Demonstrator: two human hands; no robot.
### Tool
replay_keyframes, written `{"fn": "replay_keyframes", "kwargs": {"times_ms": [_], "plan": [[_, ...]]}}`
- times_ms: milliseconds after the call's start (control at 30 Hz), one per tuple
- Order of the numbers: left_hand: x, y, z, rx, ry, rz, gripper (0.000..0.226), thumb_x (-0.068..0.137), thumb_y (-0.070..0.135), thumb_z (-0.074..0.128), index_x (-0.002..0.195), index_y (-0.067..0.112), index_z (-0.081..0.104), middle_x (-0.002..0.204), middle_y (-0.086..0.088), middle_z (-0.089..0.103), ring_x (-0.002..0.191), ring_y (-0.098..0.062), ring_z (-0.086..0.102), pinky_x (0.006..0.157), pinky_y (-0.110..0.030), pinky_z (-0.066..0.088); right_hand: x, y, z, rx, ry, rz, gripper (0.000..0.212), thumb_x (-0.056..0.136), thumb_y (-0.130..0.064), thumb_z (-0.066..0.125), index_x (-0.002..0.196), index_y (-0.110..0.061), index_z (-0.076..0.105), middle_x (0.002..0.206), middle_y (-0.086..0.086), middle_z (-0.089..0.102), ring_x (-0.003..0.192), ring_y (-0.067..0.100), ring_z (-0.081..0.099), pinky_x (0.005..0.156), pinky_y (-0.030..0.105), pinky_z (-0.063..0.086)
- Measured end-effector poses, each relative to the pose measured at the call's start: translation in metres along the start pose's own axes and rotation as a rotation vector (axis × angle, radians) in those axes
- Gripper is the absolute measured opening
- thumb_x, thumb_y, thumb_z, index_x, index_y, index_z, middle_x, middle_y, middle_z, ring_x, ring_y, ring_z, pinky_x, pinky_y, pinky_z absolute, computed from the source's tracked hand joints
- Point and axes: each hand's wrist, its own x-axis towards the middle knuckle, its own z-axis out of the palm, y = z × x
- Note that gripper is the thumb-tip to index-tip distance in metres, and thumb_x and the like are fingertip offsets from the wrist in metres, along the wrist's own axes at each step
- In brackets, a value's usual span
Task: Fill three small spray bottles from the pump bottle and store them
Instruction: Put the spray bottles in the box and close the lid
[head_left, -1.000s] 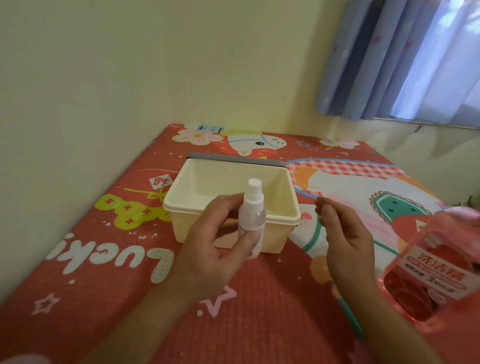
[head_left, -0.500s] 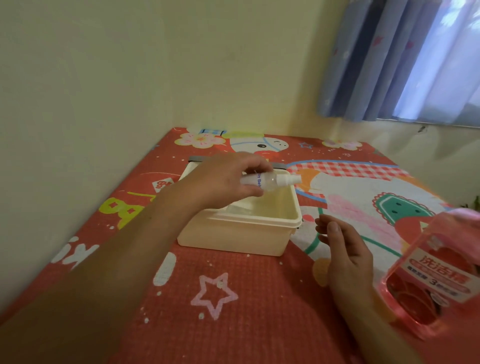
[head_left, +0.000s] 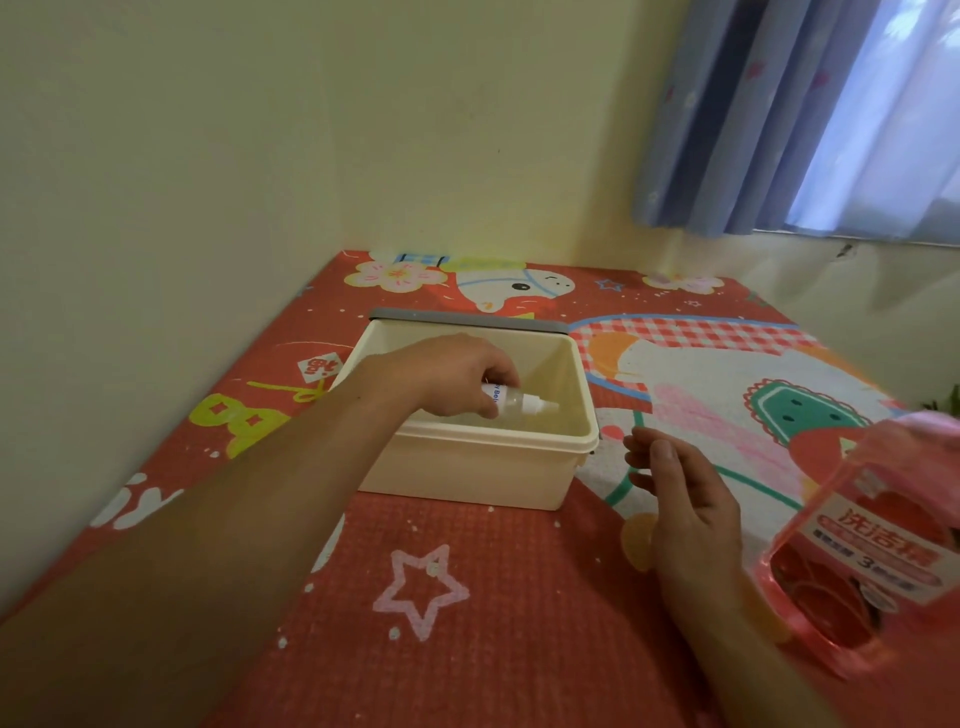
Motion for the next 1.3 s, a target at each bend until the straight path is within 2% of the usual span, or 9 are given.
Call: {"fn": "replay_keyframes", "kwargs": {"times_ms": [233,333,433,700,933,1033,1167,1300], "plan": [[0.015,0.000,0.003,0.024,-0.095,-0.008,0.033,0.091,0.024,0.063,0.125,0.027,0.063,0.118,0.009,0.065,0.104,-0.015,0.058,0.094,-0.035,0.048,0.002,0.002,0.000,0.023,0.015,0.025,0.026,0.103,-0.019,0.044,0.097,-0.033,0.065,0.102,-0.016,0.068,0.090,-0.009,0.064,0.073,0.010,0.050],[0.018,-0.001,0.007,0.055,-0.149,-0.012,0.034,0.094,0.025,0.059,0.128,0.026,0.061,0.121,0.007,0.065,0.105,-0.016,0.057,0.094,-0.032,0.046,0.002,0.003,0.000,0.032,0.021,0.036,0.026,0.103,-0.019,0.045,0.097,-0.032,0.066,0.103,-0.015,0.069,0.091,-0.007,0.065,0.075,0.015,0.050],[0.019,-0.003,0.008,0.070,-0.181,-0.016,0.036,0.096,0.025,0.056,0.132,0.026,0.058,0.123,0.007,0.063,0.108,-0.016,0.056,0.095,-0.031,0.044,0.003,0.003,0.000,0.045,0.023,0.048,0.025,0.103,-0.019,0.046,0.097,-0.031,0.067,0.103,-0.014,0.070,0.091,-0.004,0.066,0.073,0.014,0.052],[0.026,-0.006,0.011,0.089,-0.249,-0.018,0.037,0.098,0.019,0.051,0.135,0.026,0.056,0.131,0.006,0.061,0.115,-0.017,0.056,0.106,-0.039,0.043,0.003,0.004,0.000,0.041,0.033,0.067,0.025,0.103,-0.020,0.046,0.098,-0.030,0.068,0.104,-0.013,0.071,0.090,-0.003,0.066,0.076,0.022,0.051],[0.023,-0.004,0.014,0.081,-0.249,-0.032,0.040,0.100,0.018,0.043,0.139,0.024,0.051,0.137,0.004,0.056,0.119,-0.017,0.052,0.100,-0.028,0.039,0.003,0.005,0.001,0.026,0.035,0.069,0.024,0.103,-0.020,0.047,0.098,-0.029,0.069,0.105,-0.012,0.071,0.089,-0.002,0.066,0.077,0.025,0.051],[0.022,-0.003,0.015,0.059,-0.251,-0.057,0.043,0.101,0.022,0.040,0.144,0.023,0.045,0.145,0.003,0.050,0.127,-0.019,0.048,0.106,-0.030,0.036,0.003,0.005,0.000,0.018,0.028,0.076,0.024,0.103,-0.020,0.047,0.098,-0.029,0.069,0.105,-0.013,0.071,0.089,-0.003,0.066,0.077,0.025,0.051],[0.019,-0.001,0.011,0.033,-0.203,-0.089,0.047,0.100,0.022,0.042,0.147,0.023,0.038,0.148,0.003,0.047,0.132,-0.018,0.045,0.109,-0.031,0.034,0.003,0.003,0.001,0.006,0.031,0.085,0.023,0.102,-0.021,0.048,0.098,-0.029,0.069,0.105,-0.013,0.070,0.090,-0.003,0.066,0.080,0.026,0.052],[0.007,-0.002,0.001,-0.044,0.021,-0.092,0.040,0.099,0.028,0.046,0.139,0.026,0.049,0.141,0.007,0.054,0.125,-0.014,0.051,0.108,-0.033,0.039,0.003,0.002,0.002,-0.010,0.024,0.100,0.025,0.103,-0.020,0.047,0.096,-0.033,0.067,0.106,-0.014,0.069,0.095,0.003,0.066,0.085,0.029,0.053]]}}
